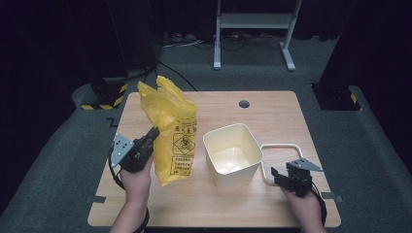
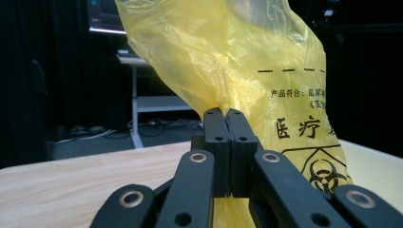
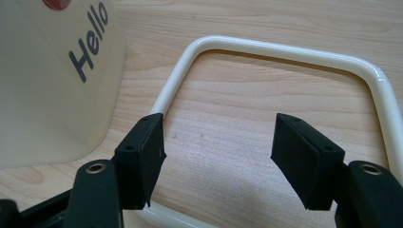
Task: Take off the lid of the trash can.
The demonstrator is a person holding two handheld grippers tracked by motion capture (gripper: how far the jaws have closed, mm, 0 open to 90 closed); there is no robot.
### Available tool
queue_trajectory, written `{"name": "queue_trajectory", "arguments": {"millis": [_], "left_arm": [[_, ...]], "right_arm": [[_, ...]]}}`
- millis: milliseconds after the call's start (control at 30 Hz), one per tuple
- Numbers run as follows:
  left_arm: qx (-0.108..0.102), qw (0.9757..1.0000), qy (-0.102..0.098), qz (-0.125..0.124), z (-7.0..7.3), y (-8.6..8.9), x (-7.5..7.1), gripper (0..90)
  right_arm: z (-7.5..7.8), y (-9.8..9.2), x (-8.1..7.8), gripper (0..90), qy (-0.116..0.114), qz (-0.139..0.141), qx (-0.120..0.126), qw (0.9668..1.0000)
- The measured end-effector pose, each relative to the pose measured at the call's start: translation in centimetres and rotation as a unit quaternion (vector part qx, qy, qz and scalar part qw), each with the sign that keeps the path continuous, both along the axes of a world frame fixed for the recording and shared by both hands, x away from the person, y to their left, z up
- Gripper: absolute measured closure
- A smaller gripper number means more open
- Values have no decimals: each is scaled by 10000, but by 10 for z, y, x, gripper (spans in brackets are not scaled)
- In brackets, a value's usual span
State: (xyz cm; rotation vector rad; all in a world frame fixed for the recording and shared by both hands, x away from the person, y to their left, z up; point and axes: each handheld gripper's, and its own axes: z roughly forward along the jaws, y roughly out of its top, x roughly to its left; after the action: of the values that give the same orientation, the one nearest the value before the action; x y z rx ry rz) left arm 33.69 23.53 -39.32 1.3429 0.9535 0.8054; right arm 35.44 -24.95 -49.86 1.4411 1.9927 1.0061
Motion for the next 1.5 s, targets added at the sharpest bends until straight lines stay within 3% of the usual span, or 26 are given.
{"name": "queue_trajectory", "arguments": {"millis": [400, 867, 1500], "left_arm": [[-69, 9994, -276, -194, 27, -21, 4, 888], [-207, 9977, -462, -443, 45, -46, 10, 889], [-426, 9946, -606, -724, 53, -82, 25, 889]], "right_arm": [[1, -1, -1, 355, -20, -14, 24, 10000], [0, -2, 0, 357, -17, -61, 68, 10000], [1, -3, 1, 359, -41, -26, 109, 9999]]}}
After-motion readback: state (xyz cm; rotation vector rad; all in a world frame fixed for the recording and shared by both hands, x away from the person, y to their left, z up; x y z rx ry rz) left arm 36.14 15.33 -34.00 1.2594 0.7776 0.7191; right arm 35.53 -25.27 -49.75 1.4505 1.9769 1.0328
